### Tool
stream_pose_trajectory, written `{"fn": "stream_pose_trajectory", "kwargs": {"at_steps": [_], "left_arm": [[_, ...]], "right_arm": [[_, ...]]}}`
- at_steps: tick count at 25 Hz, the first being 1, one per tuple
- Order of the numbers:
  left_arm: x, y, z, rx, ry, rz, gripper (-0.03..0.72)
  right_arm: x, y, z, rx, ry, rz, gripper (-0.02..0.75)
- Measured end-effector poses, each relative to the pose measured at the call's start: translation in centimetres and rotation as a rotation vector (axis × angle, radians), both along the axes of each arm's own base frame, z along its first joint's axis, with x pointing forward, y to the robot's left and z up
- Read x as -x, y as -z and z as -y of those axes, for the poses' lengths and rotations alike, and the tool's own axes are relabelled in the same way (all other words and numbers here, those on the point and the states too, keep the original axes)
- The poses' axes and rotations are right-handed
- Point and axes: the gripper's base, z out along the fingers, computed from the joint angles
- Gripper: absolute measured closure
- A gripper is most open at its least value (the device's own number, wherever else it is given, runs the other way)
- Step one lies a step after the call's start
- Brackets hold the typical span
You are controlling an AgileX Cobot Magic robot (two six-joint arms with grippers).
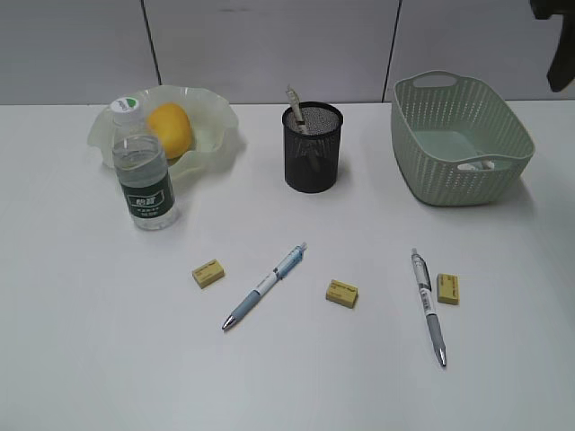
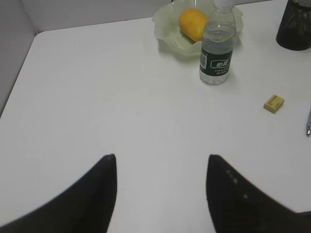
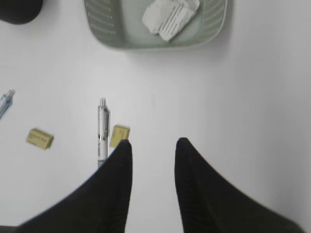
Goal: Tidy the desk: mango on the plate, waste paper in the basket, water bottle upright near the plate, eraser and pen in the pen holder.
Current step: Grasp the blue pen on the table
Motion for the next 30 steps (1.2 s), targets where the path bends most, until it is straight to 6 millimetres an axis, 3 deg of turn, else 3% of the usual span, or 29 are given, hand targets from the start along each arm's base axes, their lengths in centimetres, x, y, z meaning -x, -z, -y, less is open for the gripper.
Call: {"fn": "stream_pose_trajectory", "kwargs": {"at_steps": [9, 10, 15, 18, 20, 25, 30], "left_arm": [[0.0, 0.0, 0.0, 0.000, 0.000, 0.000, 0.244], [0.0, 0.0, 0.0, 0.000, 0.000, 0.000, 0.244], [0.0, 0.0, 0.0, 0.000, 0.000, 0.000, 0.244], [0.0, 0.0, 0.0, 0.000, 0.000, 0.000, 0.244], [0.0, 0.0, 0.0, 0.000, 0.000, 0.000, 0.244], [0.0, 0.0, 0.0, 0.000, 0.000, 0.000, 0.244], [0.0, 0.0, 0.0, 0.000, 0.000, 0.000, 0.244]], "right_arm": [[11.9, -0.9, 1.4, -0.030, 0.018, 0.012, 0.467], [13.0, -1.0, 1.5, -0.034, 0.026, 0.021, 0.442], [19.3, -2.4, 2.3, -0.062, 0.040, 0.155, 0.172], [23.0, -3.5, 2.8, -0.079, 0.038, 0.267, 0.115], [24.8, -3.9, 3.0, -0.089, 0.036, 0.327, 0.127], [30.1, -4.3, 3.7, -0.095, 0.004, 0.505, 0.241], [34.7, -2.9, 4.3, -0.057, -0.070, 0.660, 0.301]]}}
